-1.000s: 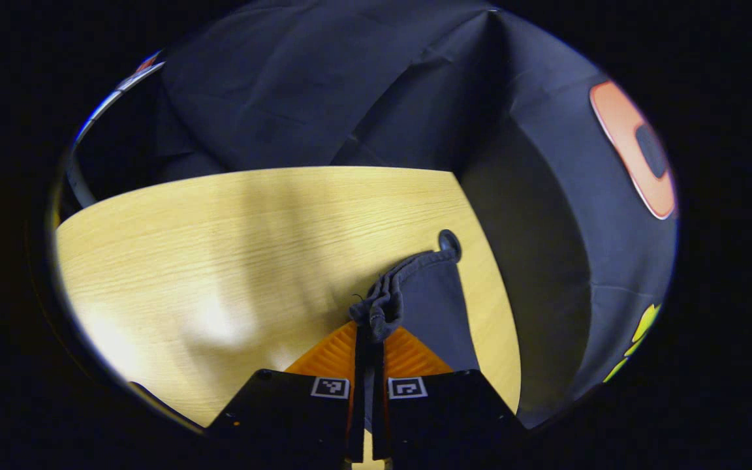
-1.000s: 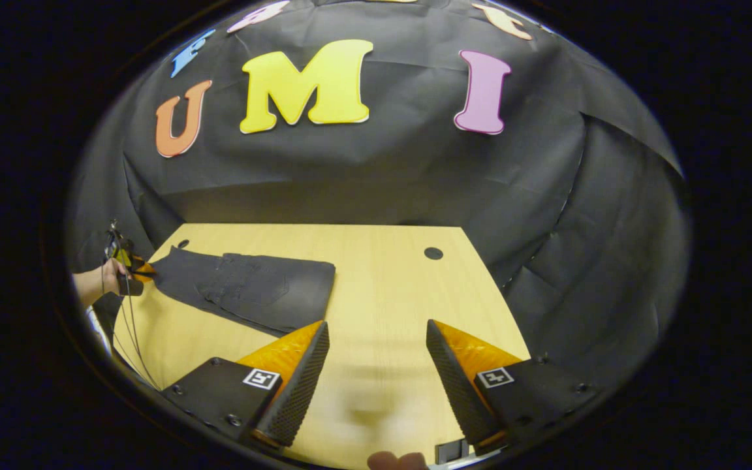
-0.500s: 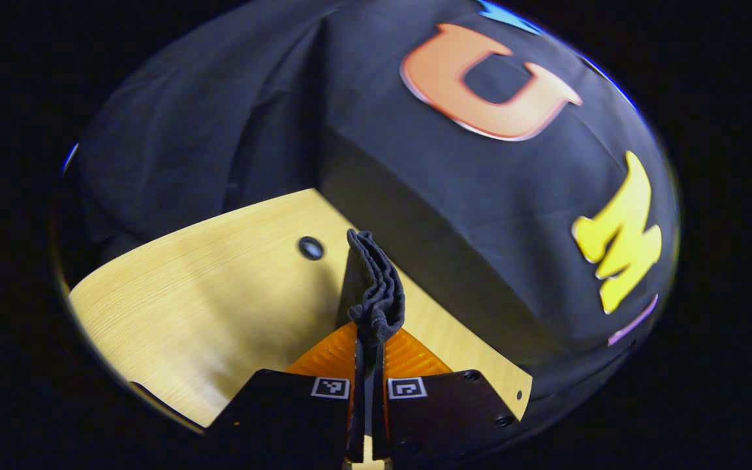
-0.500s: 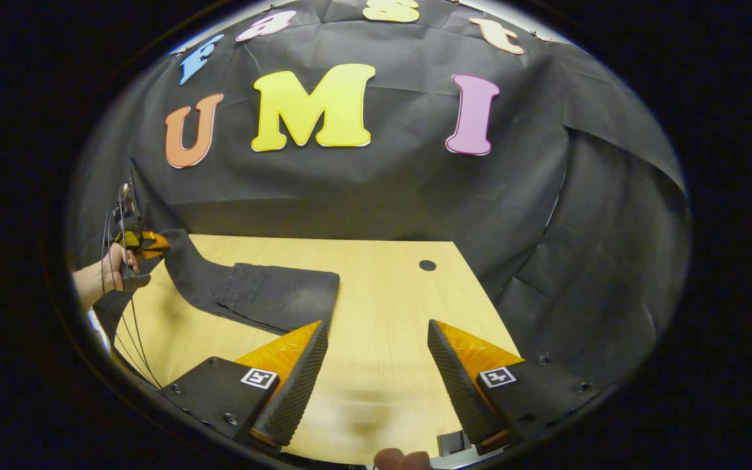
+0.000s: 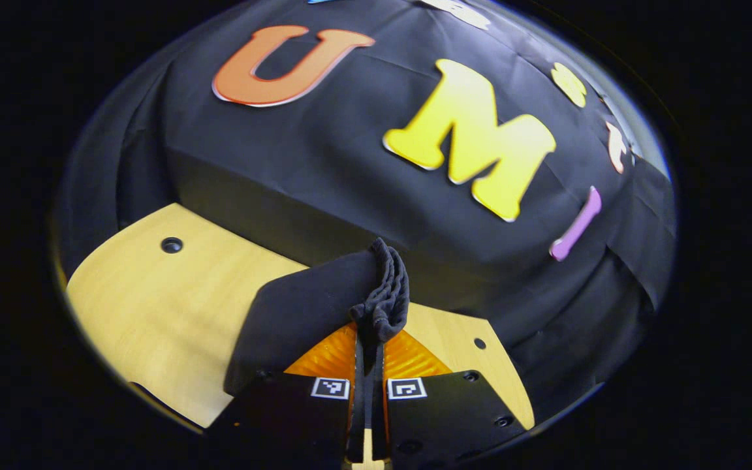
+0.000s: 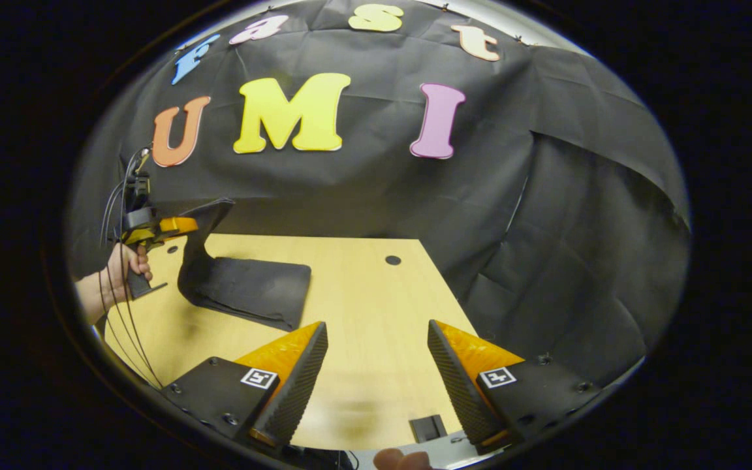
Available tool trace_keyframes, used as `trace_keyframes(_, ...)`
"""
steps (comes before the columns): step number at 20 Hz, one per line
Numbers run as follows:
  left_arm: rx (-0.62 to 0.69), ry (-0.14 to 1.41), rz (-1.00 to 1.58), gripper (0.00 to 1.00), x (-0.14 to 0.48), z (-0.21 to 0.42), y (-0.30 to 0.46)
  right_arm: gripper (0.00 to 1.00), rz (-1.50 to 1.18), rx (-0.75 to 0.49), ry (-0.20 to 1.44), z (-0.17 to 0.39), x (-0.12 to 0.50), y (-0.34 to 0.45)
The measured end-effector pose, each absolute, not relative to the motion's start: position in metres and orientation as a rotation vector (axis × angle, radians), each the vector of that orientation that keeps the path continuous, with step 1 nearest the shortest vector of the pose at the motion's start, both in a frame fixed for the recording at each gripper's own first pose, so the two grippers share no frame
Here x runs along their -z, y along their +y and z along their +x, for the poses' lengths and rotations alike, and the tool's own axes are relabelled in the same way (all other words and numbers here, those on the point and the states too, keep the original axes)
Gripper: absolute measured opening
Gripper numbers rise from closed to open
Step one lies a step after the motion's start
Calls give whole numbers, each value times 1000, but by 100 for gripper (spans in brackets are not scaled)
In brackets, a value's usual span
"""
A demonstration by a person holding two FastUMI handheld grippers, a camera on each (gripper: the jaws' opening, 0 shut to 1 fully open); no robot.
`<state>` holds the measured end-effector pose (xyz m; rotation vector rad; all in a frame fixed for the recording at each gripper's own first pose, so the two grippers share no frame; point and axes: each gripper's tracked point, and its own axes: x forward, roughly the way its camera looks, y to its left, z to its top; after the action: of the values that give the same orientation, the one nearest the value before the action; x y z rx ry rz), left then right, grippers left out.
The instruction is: Grasp the waist and the cuffs of the jeans and fold them to make the two legs overlap; first hold the waist and fold one-third of the jeans toward the cuffs, then hold the cuffs and fold the remaining one-third in the same direction to finish folding.
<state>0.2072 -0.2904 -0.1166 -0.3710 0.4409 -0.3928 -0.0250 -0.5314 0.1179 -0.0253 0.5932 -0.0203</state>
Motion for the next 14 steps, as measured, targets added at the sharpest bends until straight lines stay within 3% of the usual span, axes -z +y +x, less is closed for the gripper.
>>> trace_keyframes(7,507,492,-123,7,209,196,-387,94,-60,75,651,-36,-101,-557)
trace_keyframes(13,479,666,-42,8,278,184,-410,96,-59,59,697,-23,-89,-552)
trace_keyframes(14,466,683,-45,2,277,182,-410,96,-55,53,697,-19,-88,-549)
